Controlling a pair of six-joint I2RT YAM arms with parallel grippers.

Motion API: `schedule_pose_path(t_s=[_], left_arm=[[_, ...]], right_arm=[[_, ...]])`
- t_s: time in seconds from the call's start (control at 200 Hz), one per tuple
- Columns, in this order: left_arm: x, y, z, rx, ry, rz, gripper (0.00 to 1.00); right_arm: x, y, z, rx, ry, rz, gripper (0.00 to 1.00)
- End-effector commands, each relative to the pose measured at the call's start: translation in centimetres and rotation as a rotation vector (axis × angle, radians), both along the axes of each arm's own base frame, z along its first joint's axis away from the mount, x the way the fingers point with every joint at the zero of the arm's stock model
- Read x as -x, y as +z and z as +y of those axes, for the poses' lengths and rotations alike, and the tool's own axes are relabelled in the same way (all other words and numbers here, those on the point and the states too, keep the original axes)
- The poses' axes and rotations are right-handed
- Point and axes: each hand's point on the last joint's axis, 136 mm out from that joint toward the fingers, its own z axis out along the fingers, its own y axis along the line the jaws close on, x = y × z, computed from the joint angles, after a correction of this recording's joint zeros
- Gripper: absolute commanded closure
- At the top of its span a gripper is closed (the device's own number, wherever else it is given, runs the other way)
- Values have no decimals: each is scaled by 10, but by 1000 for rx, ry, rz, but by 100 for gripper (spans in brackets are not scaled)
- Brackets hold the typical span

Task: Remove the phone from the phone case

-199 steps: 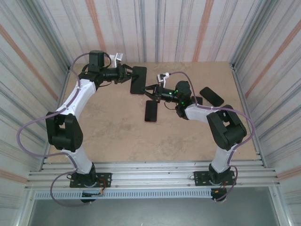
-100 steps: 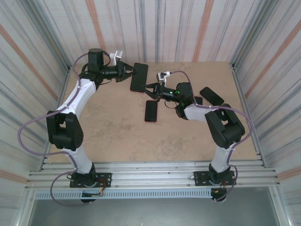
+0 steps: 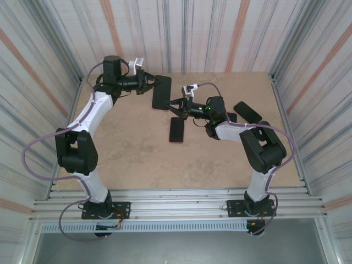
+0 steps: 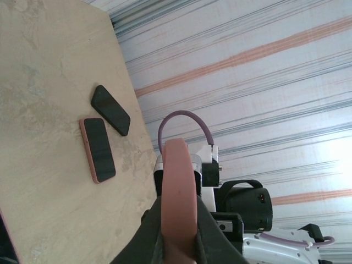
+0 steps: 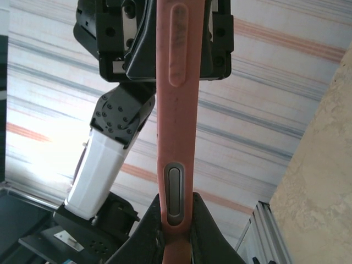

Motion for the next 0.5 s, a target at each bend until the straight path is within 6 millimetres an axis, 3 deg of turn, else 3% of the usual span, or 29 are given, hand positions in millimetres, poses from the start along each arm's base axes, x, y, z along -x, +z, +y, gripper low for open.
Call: schedule_pose_path(t_s=[0.0, 0.05, 0.185, 0.496], left_arm=[[1, 17, -2, 23, -14, -64, 93], [1, 19, -1, 27, -4, -62, 96], [-4, 21, 4, 36, 80, -69, 100], [-17, 40, 19, 104, 379, -144, 100]], right_arm=[[8, 9, -3, -20, 19, -42, 81], [6, 9, -5, -19, 7, -45, 68], [5, 7, -7, 9, -27, -74, 54], [1, -15, -14, 143, -313, -143, 43]])
